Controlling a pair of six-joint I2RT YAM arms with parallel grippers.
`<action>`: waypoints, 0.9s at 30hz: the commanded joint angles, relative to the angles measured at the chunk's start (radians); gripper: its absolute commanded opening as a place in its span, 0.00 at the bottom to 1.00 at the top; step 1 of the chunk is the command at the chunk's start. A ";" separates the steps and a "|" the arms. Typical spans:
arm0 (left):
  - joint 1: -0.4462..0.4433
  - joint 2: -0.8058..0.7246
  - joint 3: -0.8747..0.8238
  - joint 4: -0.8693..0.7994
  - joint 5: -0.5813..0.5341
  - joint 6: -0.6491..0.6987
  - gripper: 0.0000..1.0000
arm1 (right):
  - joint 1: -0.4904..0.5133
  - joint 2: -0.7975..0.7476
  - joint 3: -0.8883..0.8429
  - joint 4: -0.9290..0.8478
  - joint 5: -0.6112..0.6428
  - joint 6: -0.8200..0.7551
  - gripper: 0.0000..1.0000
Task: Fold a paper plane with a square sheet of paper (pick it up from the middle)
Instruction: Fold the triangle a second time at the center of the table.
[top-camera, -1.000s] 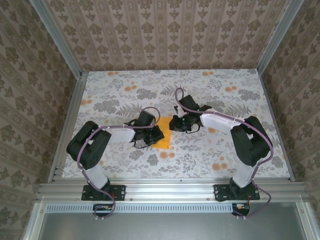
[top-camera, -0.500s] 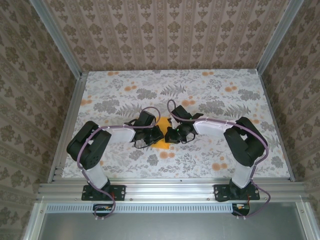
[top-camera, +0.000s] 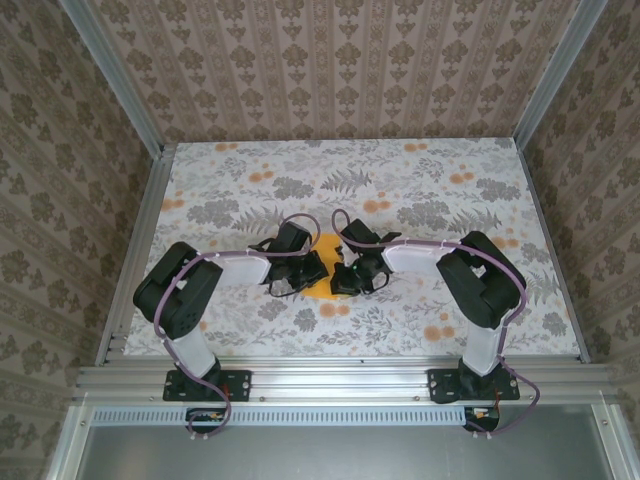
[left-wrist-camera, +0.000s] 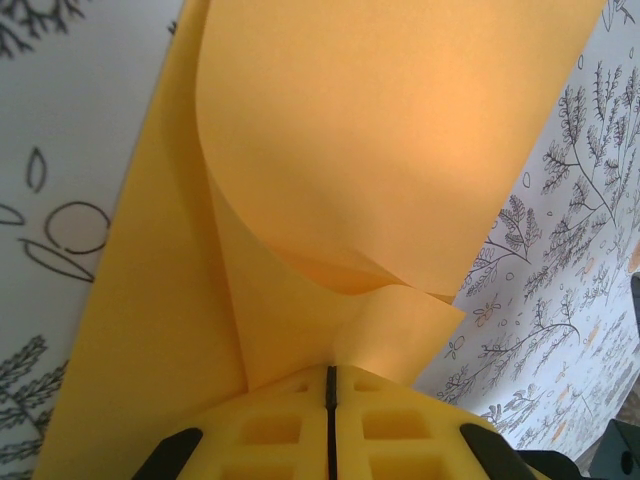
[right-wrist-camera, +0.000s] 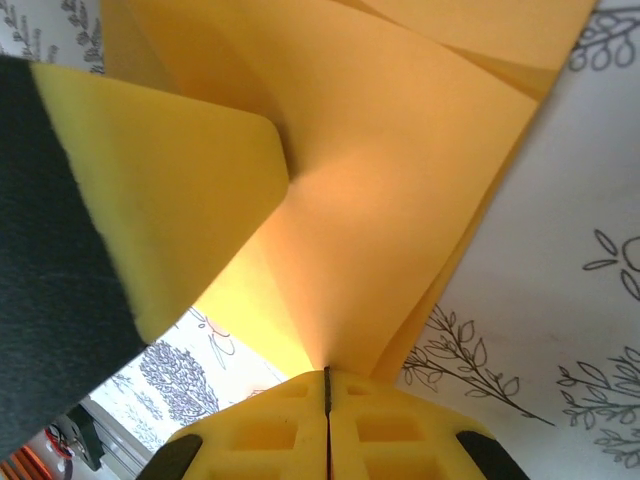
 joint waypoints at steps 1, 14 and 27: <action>-0.007 0.027 -0.021 -0.078 -0.043 -0.015 0.08 | 0.003 -0.001 -0.015 -0.041 0.033 -0.009 0.09; -0.006 0.027 -0.008 -0.089 -0.044 -0.019 0.08 | 0.022 -0.117 0.005 -0.107 0.156 -0.037 0.17; -0.007 0.024 -0.004 -0.091 -0.040 -0.019 0.09 | 0.038 -0.084 -0.009 -0.019 0.145 0.074 0.28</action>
